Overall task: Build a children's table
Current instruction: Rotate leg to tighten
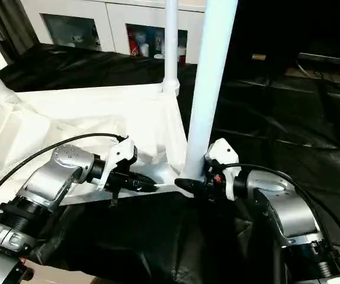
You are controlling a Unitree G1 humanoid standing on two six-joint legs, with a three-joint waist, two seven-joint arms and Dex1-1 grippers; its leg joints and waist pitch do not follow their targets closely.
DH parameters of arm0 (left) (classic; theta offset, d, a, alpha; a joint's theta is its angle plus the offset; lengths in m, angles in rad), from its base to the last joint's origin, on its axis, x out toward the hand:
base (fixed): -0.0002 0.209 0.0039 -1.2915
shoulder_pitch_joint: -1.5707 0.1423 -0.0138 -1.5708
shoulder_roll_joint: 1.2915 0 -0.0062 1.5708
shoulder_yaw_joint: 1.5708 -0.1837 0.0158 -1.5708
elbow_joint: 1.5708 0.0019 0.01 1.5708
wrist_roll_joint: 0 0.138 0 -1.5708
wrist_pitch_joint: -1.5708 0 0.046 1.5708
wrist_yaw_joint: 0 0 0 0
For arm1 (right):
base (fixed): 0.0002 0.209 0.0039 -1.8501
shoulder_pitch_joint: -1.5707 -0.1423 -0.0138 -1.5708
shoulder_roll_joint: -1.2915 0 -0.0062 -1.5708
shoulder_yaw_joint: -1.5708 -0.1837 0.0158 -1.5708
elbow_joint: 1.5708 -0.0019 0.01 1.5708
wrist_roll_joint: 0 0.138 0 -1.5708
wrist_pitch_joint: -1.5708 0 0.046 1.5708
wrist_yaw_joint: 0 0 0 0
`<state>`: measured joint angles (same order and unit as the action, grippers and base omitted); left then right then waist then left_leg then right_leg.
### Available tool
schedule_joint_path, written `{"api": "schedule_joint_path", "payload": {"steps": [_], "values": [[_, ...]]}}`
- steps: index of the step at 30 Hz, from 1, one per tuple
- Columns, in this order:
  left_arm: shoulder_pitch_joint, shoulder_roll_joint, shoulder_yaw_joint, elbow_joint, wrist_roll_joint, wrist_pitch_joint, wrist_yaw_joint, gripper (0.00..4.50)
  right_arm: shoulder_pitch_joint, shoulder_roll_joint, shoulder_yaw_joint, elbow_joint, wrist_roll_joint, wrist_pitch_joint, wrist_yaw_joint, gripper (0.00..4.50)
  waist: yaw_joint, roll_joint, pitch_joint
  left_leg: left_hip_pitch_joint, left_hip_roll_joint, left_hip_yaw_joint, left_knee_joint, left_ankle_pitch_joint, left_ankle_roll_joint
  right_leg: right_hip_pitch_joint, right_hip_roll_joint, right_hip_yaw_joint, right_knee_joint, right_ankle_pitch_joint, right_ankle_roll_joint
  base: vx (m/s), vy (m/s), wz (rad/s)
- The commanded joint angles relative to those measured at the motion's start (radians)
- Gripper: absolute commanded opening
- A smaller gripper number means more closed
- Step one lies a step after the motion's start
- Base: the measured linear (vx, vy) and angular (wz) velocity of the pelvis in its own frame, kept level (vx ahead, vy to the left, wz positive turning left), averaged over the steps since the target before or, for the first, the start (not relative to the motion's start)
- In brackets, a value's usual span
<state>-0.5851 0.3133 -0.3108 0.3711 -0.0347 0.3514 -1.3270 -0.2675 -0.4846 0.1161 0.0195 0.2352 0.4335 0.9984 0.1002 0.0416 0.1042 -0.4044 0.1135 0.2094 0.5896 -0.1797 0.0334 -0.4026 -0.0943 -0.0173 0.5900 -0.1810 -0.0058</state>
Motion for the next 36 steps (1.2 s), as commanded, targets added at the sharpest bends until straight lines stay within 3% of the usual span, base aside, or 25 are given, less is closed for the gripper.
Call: {"api": "schedule_joint_path", "payload": {"steps": [1, 5, 9, 12, 15, 16, 19, 22, 28, 31, 33, 36], "values": [[-0.017, -0.064, -0.06, -0.062, -0.046, -0.029, -0.036, 0.0, 0.006, 0.043, 0.071, -0.056, 0.027, 0.01, 0.013, 2.8, -0.005, -0.012, -0.068, 0.04, 0.122, -0.058, -0.091, -0.268, 0.028, 0.027, -0.082, 0.039, -0.064, -0.204, -0.261, 0.0, 0.0, 0.0], [-0.044, -0.099, -0.041, -0.003, -0.007, -0.047, 0.06, 0.0, 0.0, 0.107, 0.052, -0.016, -0.01, -0.002, -0.103, 2.7, -0.007, -0.012, -0.067, 0.039, 0.12, -0.057, -0.09, -0.263, 0.025, 0.023, -0.082, 0.039, -0.066, -0.207, -0.258, 0.0, 0.0, 0.0], [-0.087, -0.153, -0.009, 0.07, 0.015, -0.044, 0.182, 0.0, -0.031, 0.221, -0.002, 0.081, -0.064, -0.001, -0.327, 2.69, -0.018, -0.013, -0.068, 0.039, 0.115, -0.064, -0.093, -0.311, -0.017, 0.02, -0.085, 0.038, -0.073, -0.3, -0.239, 0.0, 0.0, 0.0], [-0.113, -0.186, 0.006, 0.109, 0.028, -0.04, 0.251, 0.0, -0.052, 0.284, -0.043, 0.133, -0.069, 0.016, -0.441, 2.69, -0.026, -0.013, -0.07, 0.041, 0.114, -0.064, -0.096, -0.323, -0.039, 0.018, -0.08, 0.038, -0.071, -0.282, -0.227, 0.0, 0.0, 0.0], [-0.142, -0.23, 0.02, 0.149, 0.039, -0.035, 0.326, 0.0, -0.078, 0.356, -0.082, 0.188, -0.082, 0.026, -0.573, 2.69, -0.028, -0.013, -0.076, 0.039, 0.112, -0.061, -0.092, -0.281, -0.024, 0.025, -0.08, 0.037, -0.068, -0.206, -0.233, 0.0, 0.0, 0.0], [-0.151, -0.246, 0.028, 0.162, 0.041, -0.031, 0.353, 0.0, -0.088, 0.379, -0.094, 0.205, -0.087, 0.033, -0.616, 2.69, -0.03, -0.013, -0.074, 0.037, 0.111, -0.057, -0.091, -0.265, -0.012, 0.022, -0.078, 0.038, -0.067, -0.181, -0.241, 0.0, 0.0, 0.0], [-0.167, -0.277, 0.039, 0.187, 0.042, -0.038, 0.387, 0.0, -0.103, 0.411, -0.081, 0.23, -0.123, 0.015, -0.653, 2.69, -0.03, -0.013, -0.077, 0.037, 0.11, -0.057, -0.087, -0.241, 0.007, 0.027, -0.08, 0.037, -0.065, -0.162, -0.246, 0.0, 0.0, 0.0], [-0.168, -0.298, 0.035, 0.192, 0.036, -0.054, 0.384, 0.0, -0.114, 0.438, -0.055, 0.227, -0.121, -0.013, -0.624, 3.39, -0.029, -0.012, -0.08, 0.035, 0.111, -0.056, -0.085, -0.21, 0.029, 0.031, -0.078, 0.035, -0.06, -0.114, -0.252, 0.0, 0.0, 0.0], [-0.15, -0.275, 0.014, 0.171, 0.036, -0.081, 0.34, 0.0, -0.111, 0.409, -0.024, 0.206, -0.122, -0.029, -0.576, 3.88, -0.028, -0.012, -0.079, 0.037, 0.112, -0.056, -0.085, -0.221, 0.038, 0.032, -0.078, 0.035, -0.06, -0.129, -0.254, 0.0, 0.0, 0.0], [-0.111, -0.218, -0.014, 0.125, 0.028, -0.096, 0.248, 0.0, -0.076, 0.312, 0.017, 0.116, -0.086, -0.032, -0.4, 3.88, -0.026, -0.012, -0.079, 0.035, 0.113, -0.056, -0.083, -0.213, 0.047, 0.036, -0.078, 0.035, -0.058, -0.112, -0.254, 0.0, 0.0, 0.0], [-0.106, -0.21, -0.018, 0.119, 0.028, -0.102, 0.234, 0.0, -0.07, 0.296, 0.023, 0.102, -0.078, -0.032, -0.372, 3.88, -0.023, -0.012, -0.08, 0.032, 0.116, -0.057, -0.08, -0.183, 0.075, 0.04, -0.08, 0.035, -0.052, -0.062, -0.258, 0.0, 0.0, 0.0], [-0.089, -0.187, -0.028, 0.093, 0.016, -0.091, 0.19, 0.0, -0.051, 0.253, 0.035, 0.059, -0.06, -0.04, -0.299, 3.88, -0.015, -0.011, -0.077, 0.036, 0.117, -0.055, -0.079, -0.189, 0.081, 0.036, -0.079, 0.035, -0.054, -0.08, -0.272, 0.0, 0.0, 0.0]]}}
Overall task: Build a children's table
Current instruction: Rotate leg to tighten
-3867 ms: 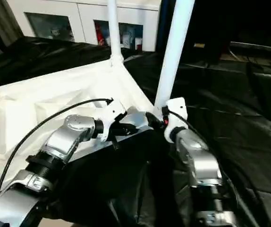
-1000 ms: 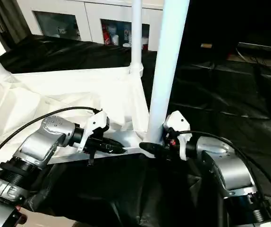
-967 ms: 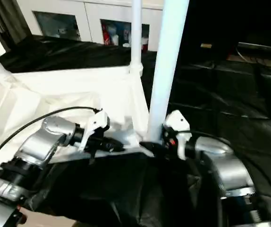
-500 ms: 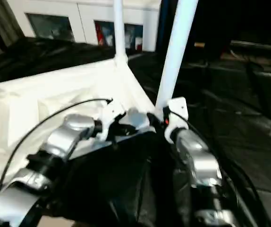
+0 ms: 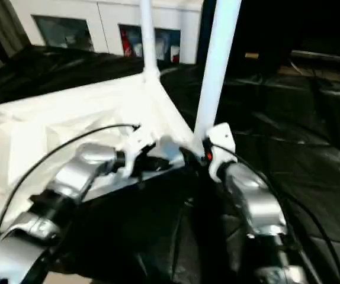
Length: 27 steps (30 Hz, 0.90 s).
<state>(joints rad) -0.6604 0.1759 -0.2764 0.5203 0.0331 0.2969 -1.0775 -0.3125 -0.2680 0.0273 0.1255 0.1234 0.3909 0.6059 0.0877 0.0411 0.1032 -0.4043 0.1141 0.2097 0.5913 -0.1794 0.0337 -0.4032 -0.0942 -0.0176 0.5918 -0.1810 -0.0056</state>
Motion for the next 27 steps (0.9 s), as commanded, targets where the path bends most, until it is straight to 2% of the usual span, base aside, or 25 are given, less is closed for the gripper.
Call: {"api": "schedule_joint_path", "payload": {"steps": [1, 2, 6, 8, 10, 12, 17, 21, 23, 24, 25, 26, 27], "values": [[0.008, -0.014, -0.079, -0.091, -0.066, -0.045, -0.128, 0.0, 0.018, -0.026, 0.136, -0.1, 0.084, 0.015, 0.189, 3.88, -0.002, -0.01, -0.074, 0.036, 0.117, -0.057, -0.083, -0.204, 0.074, 0.036, -0.079, 0.034, -0.058, -0.109, -0.27, 0.0, 0.0, 0.0], [0.018, 0.005, -0.088, -0.108, -0.073, -0.049, -0.162, 0.0, 0.029, -0.058, 0.141, -0.125, 0.1, 0.021, 0.237, 3.88, 0.002, -0.011, -0.073, 0.038, 0.121, -0.059, -0.084, -0.219, 0.071, 0.04, -0.081, 0.035, -0.059, -0.125, -0.263, 0.0, 0.0, 0.0], [0.043, 0.062, -0.113, -0.156, -0.087, -0.058, -0.255, 0.0, 0.062, -0.162, 0.15, -0.187, 0.142, 0.042, 0.376, 3.88, 0.007, -0.01, -0.07, 0.039, 0.123, -0.056, -0.087, -0.23, 0.073, 0.033, -0.076, 0.034, -0.057, -0.127, -0.268, 0.0, 0.0, 0.0], [0.049, 0.08, -0.12, -0.171, -0.095, -0.052, -0.286, 0.0, 0.071, -0.195, 0.152, -0.203, 0.157, 0.053, 0.42, 3.57, 0.008, -0.009, -0.067, 0.04, 0.124, -0.055, -0.088, -0.257, 0.062, 0.03, -0.081, 0.036, -0.061, -0.171, -0.271, 0.0, 0.0, 0.0], [0.057, 0.094, -0.126, -0.187, -0.101, -0.044, -0.314, 0.0, 0.076, -0.211, 0.152, -0.213, 0.166, 0.062, 0.444, 3.45, 0.011, -0.01, -0.064, 0.042, 0.123, -0.056, -0.091, -0.287, 0.037, 0.026, -0.082, 0.039, -0.067, -0.233, -0.26, 0.0, 0.0, 0.0], [0.061, 0.101, -0.129, -0.197, -0.102, -0.04, -0.328, 0.0, 0.077, -0.217, 0.151, -0.218, 0.171, 0.068, 0.456, 3.32, 0.011, -0.011, -0.063, 0.041, 0.123, -0.058, -0.093, -0.299, 0.024, 0.026, -0.083, 0.039, -0.069, -0.255, -0.254, 0.0, 0.0, 0.0], [0.076, 0.122, -0.136, -0.227, -0.108, -0.02, -0.36, 0.0, 0.085, -0.235, 0.155, -0.241, 0.2, 0.093, 0.485, 2.96, 0.011, -0.01, -0.064, 0.042, 0.123, -0.058, -0.094, -0.287, 0.02, 0.024, -0.08, 0.039, -0.066, -0.23, -0.252, 0.0, 0.0, 0.0], [0.07, 0.109, -0.125, -0.21, -0.1, -0.024, -0.33, 0.0, 0.092, -0.223, 0.165, -0.246, 0.2, 0.099, 0.475, 2.7, 0.011, -0.012, -0.067, 0.04, 0.121, -0.058, -0.09, -0.262, 0.028, 0.026, -0.083, 0.039, -0.063, -0.198, -0.259, 0.0, 0.0, 0.0], [0.045, 0.065, -0.096, -0.157, -0.08, -0.03, -0.243, 0.0, 0.078, -0.149, 0.146, -0.19, 0.147, 0.075, 0.352, 2.64, 0.009, -0.013, -0.066, 0.039, 0.12, -0.056, -0.09, -0.258, 0.029, 0.024, -0.082, 0.038, -0.064, -0.199, -0.262, 0.0, 0.0, 0.0], [0.045, 0.065, -0.096, -0.157, -0.08, -0.03, -0.243, 0.0, 0.078, -0.149, 0.146, -0.19, 0.147, 0.075, 0.352, 2.64, 0.006, -0.014, -0.066, 0.037, 0.117, -0.057, -0.089, -0.266, 0.024, 0.022, -0.083, 0.039, -0.067, -0.221, -0.261, 0.0, 0.0, 0.0], [0.035, 0.051, -0.087, -0.14, -0.074, -0.032, -0.216, 0.0, 0.069, -0.12, 0.135, -0.164, 0.127, 0.068, 0.299, 2.64, 0.006, -0.016, -0.067, 0.038, 0.116, -0.059, -0.089, -0.267, 0.019, 0.024, -0.086, 0.039, -0.068, -0.235, -0.256, 0.0, 0.0, 0.0], [-0.002, 0.007, -0.062, -0.077, -0.049, -0.026, -0.117, 0.0, 0.028, -0.031, 0.086, -0.063, 0.075, 0.068, 0.118, 2.64, 0.004, -0.015, -0.064, 0.036, 0.117, -0.061, -0.091, -0.278, 0.012, 0.024, -0.087, 0.039, -0.07, -0.262, -0.249, 0.0, 0.0, 0.0], [-0.019, -0.011, -0.054, -0.052, -0.04, -0.021, -0.076, 0.0, 0.011, 0.003, 0.064, -0.024, 0.066, 0.075, 0.047, 2.64, -0.008, -0.012, -0.062, 0.039, 0.112, -0.06, -0.093, -0.312, -0.012, 0.012, -0.081, 0.038, -0.074, -0.312, -0.246, 0.0, 0.0, 0.0]]}}
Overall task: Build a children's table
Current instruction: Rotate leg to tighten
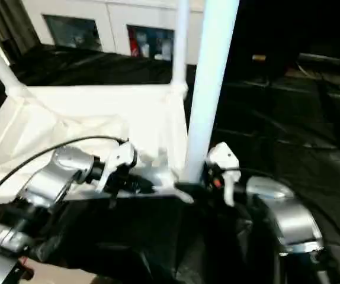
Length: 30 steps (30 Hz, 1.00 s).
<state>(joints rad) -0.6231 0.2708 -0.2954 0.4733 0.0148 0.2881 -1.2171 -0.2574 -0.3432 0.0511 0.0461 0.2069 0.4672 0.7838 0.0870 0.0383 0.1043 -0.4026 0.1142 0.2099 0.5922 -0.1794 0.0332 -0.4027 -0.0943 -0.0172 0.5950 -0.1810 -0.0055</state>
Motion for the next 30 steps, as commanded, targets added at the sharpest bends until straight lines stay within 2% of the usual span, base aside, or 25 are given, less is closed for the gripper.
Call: {"api": "schedule_joint_path", "payload": {"steps": [1, 2, 3, 4, 6, 7, 9, 10, 12, 15, 18, 22, 23, 24, 25, 27, 30], "values": [[-0.067, -0.117, -0.03, 0.01, -0.016, -0.009, 0.088, 0.0, -0.055, 0.099, 0.026, 0.079, -0.022, 0.004, -0.176, 2.63, -0.011, -0.012, -0.065, 0.04, 0.112, -0.068, -0.094, -0.348, -0.042, 0.016, -0.087, 0.036, -0.08, -0.37, -0.231, 0.0, 0.0, 0.0], [-0.083, -0.137, -0.021, 0.033, -0.011, -0.004, 0.13, 0.0, -0.067, 0.129, 0.006, 0.106, -0.022, 0.012, -0.232, 2.63, -0.012, -0.013, -0.065, 0.038, 0.113, -0.07, -0.096, -0.349, -0.049, 0.019, -0.087, 0.035, -0.08, -0.377, -0.22, 0.0, 0.0, 0.0], [-0.098, -0.156, -0.013, 0.054, -0.008, 0.0, 0.163, 0.0, -0.078, 0.154, -0.009, 0.129, -0.022, 0.015, -0.279, 2.63, -0.016, -0.008, -0.063, 0.039, 0.113, -0.071, -0.1, -0.363, -0.06, 0.014, -0.083, 0.036, -0.082, -0.377, -0.208, 0.0, 0.0, 0.0], [-0.108, -0.167, -0.007, 0.068, -0.007, 0.003, 0.185, 0.0, -0.084, 0.17, -0.018, 0.143, -0.023, 0.016, -0.309, 2.62, -0.018, -0.01, -0.067, 0.044, 0.112, -0.069, -0.1, -0.368, -0.065, 0.014, -0.081, 0.036, -0.083, -0.343, -0.205, 0.0, 0.0, 0.0], [-0.142, -0.22, 0.02, 0.115, -0.004, 0.016, 0.283, 0.0, -0.111, 0.233, -0.051, 0.198, -0.049, 0.018, -0.442, 2.62, -0.026, -0.01, -0.068, 0.04, 0.109, -0.064, -0.1, -0.345, -0.062, 0.013, -0.077, 0.036, -0.079, -0.272, -0.215, 0.0, 0.0, 0.0], [-0.142, -0.22, 0.02, 0.115, -0.004, 0.016, 0.283, 0.0, -0.111, 0.233, -0.051, 0.198, -0.049, 0.018, -0.442, 2.62, -0.025, -0.012, -0.07, 0.044, 0.108, -0.06, -0.098, -0.333, -0.052, 0.014, -0.077, 0.037, -0.079, -0.246, -0.219, 0.0, 0.0, 0.0], [-0.155, -0.249, 0.022, 0.13, 0.002, 0.005, 0.308, 0.0, -0.131, 0.27, -0.054, 0.235, -0.071, 0.0, -0.491, 2.62, -0.024, -0.007, -0.07, 0.037, 0.108, -0.06, -0.096, -0.294, -0.028, 0.021, -0.08, 0.037, -0.076, -0.199, -0.228, 0.0, 0.0, 0.0], [-0.157, -0.258, 0.021, 0.135, 0.006, -0.001, 0.306, 0.0, -0.138, 0.282, -0.048, 0.243, -0.087, -0.015, -0.495, 2.62, -0.025, -0.009, -0.072, 0.037, 0.107, -0.058, -0.095, -0.281, -0.02, 0.021, -0.078, 0.037, -0.076, -0.182, -0.231, 0.0, 0.0, 0.0], [-0.156, -0.265, 0.02, 0.136, 0.007, -0.009, 0.294, 0.0, -0.142, 0.296, -0.046, 0.243, -0.09, -0.029, -0.482, 3.18, -0.024, -0.009, -0.073, 0.034, 0.108, -0.057, -0.092, -0.244, 0.009, 0.027, -0.079, 0.036, -0.072, -0.14, -0.24, 0.0, 0.0, 0.0], [-0.156, -0.266, 0.013, 0.14, 0.003, -0.019, 0.286, 0.0, -0.148, 0.305, -0.051, 0.244, -0.072, -0.035, -0.479, 3.41, -0.024, -0.009, -0.073, 0.033, 0.11, -0.057, -0.09, -0.226, 0.035, 0.03, -0.078, 0.035, -0.068, -0.116, -0.252, 0.0, 0.0, 0.0], [-0.128, -0.238, -0.015, 0.106, -0.004, -0.038, 0.229, 0.0, -0.149, 0.275, -0.028, 0.225, -0.07, -0.047, -0.438, 3.75, -0.023, -0.009, -0.073, 0.034, 0.111, -0.058, -0.091, -0.23, 0.041, 0.031, -0.077, 0.034, -0.068, -0.126, -0.253, 0.0, 0.0, 0.0], [-0.107, -0.214, -0.027, 0.081, -0.008, -0.051, 0.17, 0.0, -0.136, 0.242, -0.004, 0.186, -0.062, -0.044, -0.358, 3.75, -0.022, -0.009, -0.072, 0.033, 0.114, -0.057, -0.091, -0.234, 0.044, 0.032, -0.079, 0.035, -0.068, -0.119, -0.256, 0.0, 0.0, 0.0], [-0.09, -0.19, -0.04, 0.059, -0.009, -0.069, 0.124, 0.0, -0.117, 0.199, 0.028, 0.138, -0.052, -0.05, -0.268, 3.75, -0.021, -0.008, -0.071, 0.034, 0.113, -0.058, -0.092, -0.239, 0.045, 0.033, -0.078, 0.034, -0.068, -0.126, -0.254, 0.0, 0.0, 0.0], [-0.09, -0.19, -0.04, 0.059, -0.009, -0.069, 0.124, 0.0, -0.117, 0.199, 0.028, 0.138, -0.052, -0.05, -0.268, 3.75, -0.019, -0.009, -0.071, 0.034, 0.114, -0.059, -0.092, -0.237, 0.047, 0.036, -0.078, 0.034, -0.068, -0.123, -0.251, 0.0, 0.0, 0.0], [-0.073, -0.165, -0.049, 0.035, -0.018, -0.067, 0.08, 0.0, -0.092, 0.142, 0.064, 0.083, -0.037, -0.052, -0.167, 3.75, -0.018, -0.007, -0.072, 0.034, 0.116, -0.059, -0.091, -0.228, 0.053, 0.036, -0.079, 0.034, -0.065, -0.103, -0.252, 0.0, 0.0, 0.0], [-0.058, -0.141, -0.057, 0.009, -0.033, -0.066, 0.03, 0.0, -0.068, 0.085, 0.089, 0.032, -0.018, -0.051, -0.075, 3.75, -0.016, -0.006, -0.071, 0.033, 0.117, -0.058, -0.091, -0.224, 0.065, 0.036, -0.079, 0.034, -0.064, -0.087, -0.26, 0.0, 0.0, 0.0], [-0.04, -0.112, -0.069, -0.025, -0.053, -0.073, -0.035, 0.0, -0.046, 0.02, 0.108, -0.02, 0.009, -0.043, 0.027, 3.75, -0.011, -0.005, -0.069, 0.035, 0.12, -0.058, -0.092, -0.243, 0.062, 0.034, -0.078, 0.034, -0.066, -0.114, -0.266, 0.0, 0.0, 0.0]]}}
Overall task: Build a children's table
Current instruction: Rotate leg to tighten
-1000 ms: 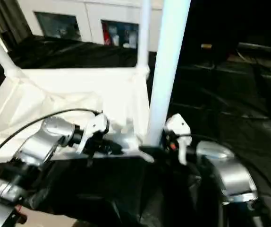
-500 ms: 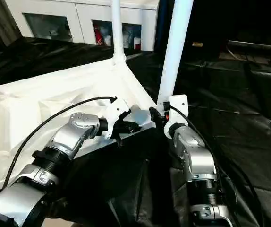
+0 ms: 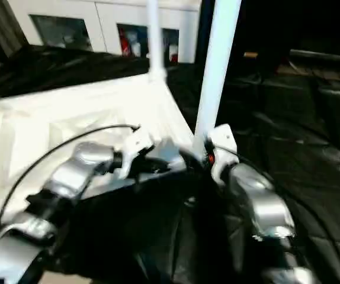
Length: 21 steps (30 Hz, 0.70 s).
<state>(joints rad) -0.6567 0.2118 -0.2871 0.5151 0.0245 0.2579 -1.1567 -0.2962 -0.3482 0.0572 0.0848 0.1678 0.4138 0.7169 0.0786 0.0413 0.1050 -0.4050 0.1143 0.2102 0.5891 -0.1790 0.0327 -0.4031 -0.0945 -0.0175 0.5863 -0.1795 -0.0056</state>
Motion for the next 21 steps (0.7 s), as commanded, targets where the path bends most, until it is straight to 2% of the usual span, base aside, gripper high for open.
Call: {"api": "schedule_joint_path", "payload": {"steps": [1, 6, 9, 10, 15, 16, 21], "values": [[0.0, -0.045, -0.079, -0.08, -0.071, -0.037, -0.117, 0.0, 0.0, 0.006, 0.106, -0.073, 0.056, 0.012, 0.122, 3.75, 0.001, -0.008, -0.07, 0.041, 0.122, -0.057, -0.089, -0.245, 0.06, 0.034, -0.078, 0.035, -0.056, -0.119, -0.269, 0.0, 0.0, 0.0], [0.024, 0.001, -0.099, -0.14, -0.09, -0.011, -0.208, 0.0, 0.029, -0.096, 0.122, -0.136, 0.102, 0.031, 0.277, 3.75, 0.015, -0.006, -0.068, 0.043, 0.124, -0.055, -0.089, -0.26, 0.053, 0.031, -0.08, 0.036, -0.056, -0.145, -0.278, 0.0, 0.0, 0.0], [0.031, 0.016, -0.107, -0.161, -0.1, 0.009, -0.24, 0.0, 0.032, -0.118, 0.125, -0.145, 0.113, 0.038, 0.313, 3.75, 0.018, -0.007, -0.067, 0.042, 0.124, -0.055, -0.089, -0.266, 0.045, 0.03, -0.083, 0.038, -0.059, -0.178, -0.276, 0.0, 0.0, 0.0], [0.036, 0.023, -0.109, -0.173, -0.105, 0.018, -0.256, 0.0, 0.033, -0.127, 0.126, -0.15, 0.119, 0.045, 0.33, 3.51, 0.021, -0.007, -0.068, 0.041, 0.125, -0.057, -0.089, -0.257, 0.046, 0.031, -0.084, 0.037, -0.058, -0.178, -0.275, 0.0, 0.0, 0.0], [0.044, 0.034, -0.11, -0.193, -0.107, 0.033, -0.273, 0.0, 0.035, -0.14, 0.133, -0.159, 0.132, 0.06, 0.361, 3.25, 0.023, -0.006, -0.068, 0.042, 0.123, -0.056, -0.089, -0.265, 0.038, 0.027, -0.082, 0.038, -0.06, -0.202, -0.271, 0.0, 0.0, 0.0], [0.045, 0.036, -0.111, -0.196, -0.107, 0.035, -0.271, 0.0, 0.038, -0.137, 0.138, -0.163, 0.137, 0.066, 0.363, 3.1, 0.024, -0.008, -0.07, 0.041, 0.123, -0.057, -0.088, -0.256, 0.039, 0.029, -0.082, 0.037, -0.058, -0.197, -0.27, 0.0, 0.0, 0.0], [0.044, 0.031, -0.104, -0.189, -0.095, 0.028, -0.253, 0.0, 0.047, -0.122, 0.146, -0.165, 0.134, 0.071, 0.353, 2.68, 0.028, -0.008, -0.071, 0.04, 0.122, -0.057, -0.088, -0.247, 0.04, 0.028, -0.082, 0.037, -0.058, -0.192, -0.265, 0.0, 0.0, 0.0]]}}
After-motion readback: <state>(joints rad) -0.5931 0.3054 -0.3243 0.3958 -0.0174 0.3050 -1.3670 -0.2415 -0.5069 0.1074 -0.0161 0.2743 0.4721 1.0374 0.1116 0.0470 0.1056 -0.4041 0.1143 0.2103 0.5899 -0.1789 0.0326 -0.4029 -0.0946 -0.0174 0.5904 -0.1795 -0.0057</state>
